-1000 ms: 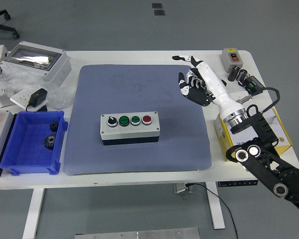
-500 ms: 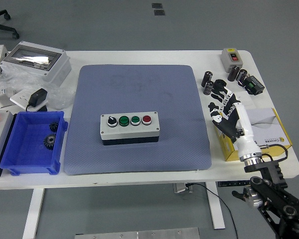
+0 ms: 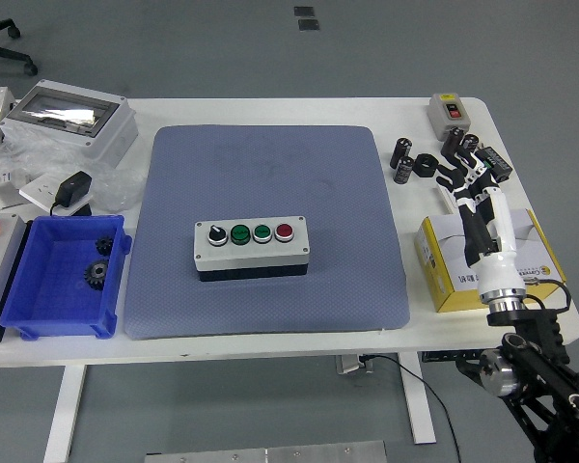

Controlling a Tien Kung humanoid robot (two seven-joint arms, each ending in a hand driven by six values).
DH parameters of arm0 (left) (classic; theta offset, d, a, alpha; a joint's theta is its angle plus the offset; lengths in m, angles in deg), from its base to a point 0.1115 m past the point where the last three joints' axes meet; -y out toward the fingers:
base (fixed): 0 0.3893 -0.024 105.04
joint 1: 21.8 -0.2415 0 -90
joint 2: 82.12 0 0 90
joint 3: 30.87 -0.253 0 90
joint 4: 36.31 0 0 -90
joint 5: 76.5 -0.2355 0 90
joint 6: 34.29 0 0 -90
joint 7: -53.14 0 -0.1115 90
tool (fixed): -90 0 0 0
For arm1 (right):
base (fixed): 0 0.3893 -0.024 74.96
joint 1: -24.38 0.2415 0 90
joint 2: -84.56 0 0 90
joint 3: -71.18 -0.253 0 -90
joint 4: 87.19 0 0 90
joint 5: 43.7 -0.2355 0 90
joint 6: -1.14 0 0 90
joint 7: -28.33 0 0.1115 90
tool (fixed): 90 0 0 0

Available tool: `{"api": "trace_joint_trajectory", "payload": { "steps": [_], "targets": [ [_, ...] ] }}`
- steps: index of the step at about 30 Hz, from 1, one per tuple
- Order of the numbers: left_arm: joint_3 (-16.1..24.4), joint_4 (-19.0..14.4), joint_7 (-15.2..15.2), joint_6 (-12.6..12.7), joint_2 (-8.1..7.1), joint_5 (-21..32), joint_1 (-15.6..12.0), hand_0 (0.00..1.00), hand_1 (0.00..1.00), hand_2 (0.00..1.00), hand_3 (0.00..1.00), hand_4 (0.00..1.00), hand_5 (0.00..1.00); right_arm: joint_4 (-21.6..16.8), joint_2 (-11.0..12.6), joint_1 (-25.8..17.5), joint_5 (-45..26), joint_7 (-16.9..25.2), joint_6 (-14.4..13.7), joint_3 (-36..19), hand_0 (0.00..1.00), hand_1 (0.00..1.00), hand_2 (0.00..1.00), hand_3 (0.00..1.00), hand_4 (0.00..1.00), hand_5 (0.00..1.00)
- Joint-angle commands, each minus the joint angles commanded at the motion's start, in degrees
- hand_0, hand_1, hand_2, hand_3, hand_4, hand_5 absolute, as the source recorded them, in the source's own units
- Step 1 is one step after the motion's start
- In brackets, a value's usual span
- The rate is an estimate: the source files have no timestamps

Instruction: Pick up the button,place it on the desk,press the button,press the button

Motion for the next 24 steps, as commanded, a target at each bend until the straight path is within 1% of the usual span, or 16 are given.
{"api": "trace_joint_trajectory", "payload": {
  "steps": [5, 10, 18, 24],
  "targets": [
    [-0.2, 0.0, -0.4, 0.1, 0.2, 0.1, -0.2, 0.545, 0.465, 0.453, 0.564, 0.002, 0.002, -1.2, -0.1, -0.3, 1.9, 0.0, -0.7, -1.3, 0.816, 0.793, 0.823, 0.805, 0.702, 0.604],
    [-0.4, -0.2, -1.0, 0.4, 0.02, 0.6, -0.5, 0.541, 0.463, 0.451, 0.569, 0.002, 0.002, -1.9, -0.1, -0.6, 3.3, 0.0, -1.2, -2.4, 0.816, 0.791, 0.822, 0.794, 0.7, 0.605],
    [0.0, 0.0, -0.5, 0.4, 0.08, 0.0, -0.2, 0.541, 0.462, 0.451, 0.569, 0.002, 0.002, -2.3, -0.1, -1.0, 4.4, 0.0, -1.7, -3.6, 0.818, 0.791, 0.821, 0.792, 0.697, 0.601],
    [-0.1, 0.0, -0.5, 0.6, 0.17, 0.1, 0.0, 0.543, 0.462, 0.451, 0.568, 0.002, 0.002, -3.2, -0.2, -1.0, 6.4, 0.0, -2.7, -4.5, 0.818, 0.791, 0.82, 0.792, 0.697, 0.599]
  ]
}}
